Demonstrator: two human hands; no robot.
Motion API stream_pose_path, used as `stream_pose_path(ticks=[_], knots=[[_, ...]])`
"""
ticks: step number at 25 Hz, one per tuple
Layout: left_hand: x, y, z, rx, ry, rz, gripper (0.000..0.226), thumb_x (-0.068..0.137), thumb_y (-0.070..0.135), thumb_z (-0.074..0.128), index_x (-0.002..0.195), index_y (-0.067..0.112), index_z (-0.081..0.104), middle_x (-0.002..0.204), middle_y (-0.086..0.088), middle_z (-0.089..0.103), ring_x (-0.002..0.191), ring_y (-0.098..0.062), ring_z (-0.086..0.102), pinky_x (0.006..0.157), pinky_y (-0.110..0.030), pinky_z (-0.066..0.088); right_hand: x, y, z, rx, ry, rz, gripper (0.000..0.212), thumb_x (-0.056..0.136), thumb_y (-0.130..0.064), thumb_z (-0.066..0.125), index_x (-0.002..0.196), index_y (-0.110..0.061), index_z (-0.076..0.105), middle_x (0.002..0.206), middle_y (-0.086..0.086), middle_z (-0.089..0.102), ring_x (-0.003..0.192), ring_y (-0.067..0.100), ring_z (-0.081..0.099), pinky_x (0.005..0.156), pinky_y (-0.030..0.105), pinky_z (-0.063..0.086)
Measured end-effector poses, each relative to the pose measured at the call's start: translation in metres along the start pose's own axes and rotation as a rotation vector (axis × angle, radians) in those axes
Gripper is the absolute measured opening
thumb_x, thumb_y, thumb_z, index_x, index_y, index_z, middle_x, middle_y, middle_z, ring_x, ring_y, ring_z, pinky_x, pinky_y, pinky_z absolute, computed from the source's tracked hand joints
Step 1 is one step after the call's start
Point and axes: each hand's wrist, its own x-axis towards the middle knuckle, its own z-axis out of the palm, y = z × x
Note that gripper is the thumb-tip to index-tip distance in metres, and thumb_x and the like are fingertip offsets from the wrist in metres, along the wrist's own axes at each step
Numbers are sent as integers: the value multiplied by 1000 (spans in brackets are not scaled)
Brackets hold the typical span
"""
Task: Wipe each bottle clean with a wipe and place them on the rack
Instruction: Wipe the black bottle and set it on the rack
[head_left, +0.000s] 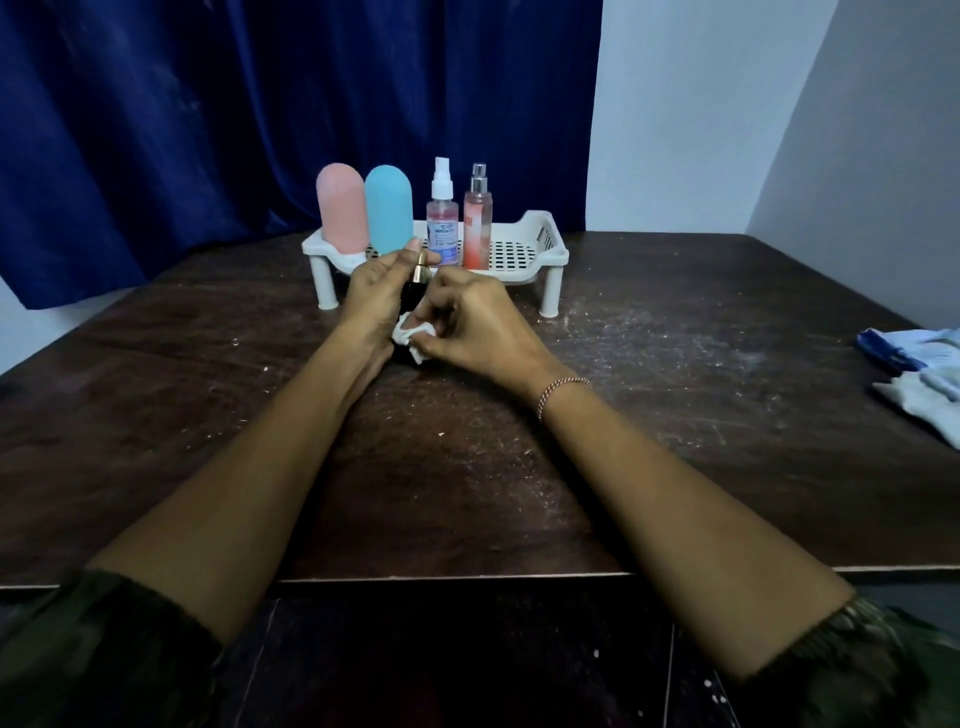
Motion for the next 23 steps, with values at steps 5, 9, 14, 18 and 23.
stream_pose_path(ticks=[5, 9, 14, 18, 23], knots=[[-1, -1, 1, 0, -29, 18, 31, 96, 19, 50, 71, 13, 68, 56, 4, 67, 51, -6, 61, 51, -17, 51, 5, -2, 0, -56, 195, 35, 16, 75, -8, 72, 90, -3, 70, 86, 9, 59, 78, 18, 59, 73, 26, 47], [-1, -1, 3, -17, -69, 22, 40, 95, 18, 51, 63, 17, 75, 64, 3, 71, 61, -8, 65, 63, -19, 53, 6, 3, -4, -78, 290, 104, 20, 80, -11, 69, 96, 0, 68, 87, 8, 57, 75, 11, 52, 73, 25, 47], [-1, -1, 2, -38, -30, 36, 42, 95, 16, 52, 58, 17, 72, 59, 4, 68, 57, -7, 62, 58, -18, 51, 5, -2, -2, -124, 217, -13, 15, 84, -8, 62, 97, -1, 66, 94, 9, 53, 85, 18, 53, 76, 28, 47], [0, -7, -1, 35, -12, 97, 37, 94, 17, 53, 64, 21, 74, 65, 6, 70, 69, -11, 62, 72, -25, 49, 4, 1, -5, -170, 206, -33, 15, 84, -3, 60, 98, -1, 66, 97, 12, 53, 88, 24, 54, 77, 33, 49], [3, -8, -2, 88, -8, 128, 27, 94, 20, 53, 75, 18, 72, 72, 7, 72, 77, -13, 63, 82, -30, 49, 2, 10, -13, -149, 163, 56, 17, 84, 2, 59, 99, -1, 66, 99, 11, 55, 91, 20, 56, 85, 26, 46]])
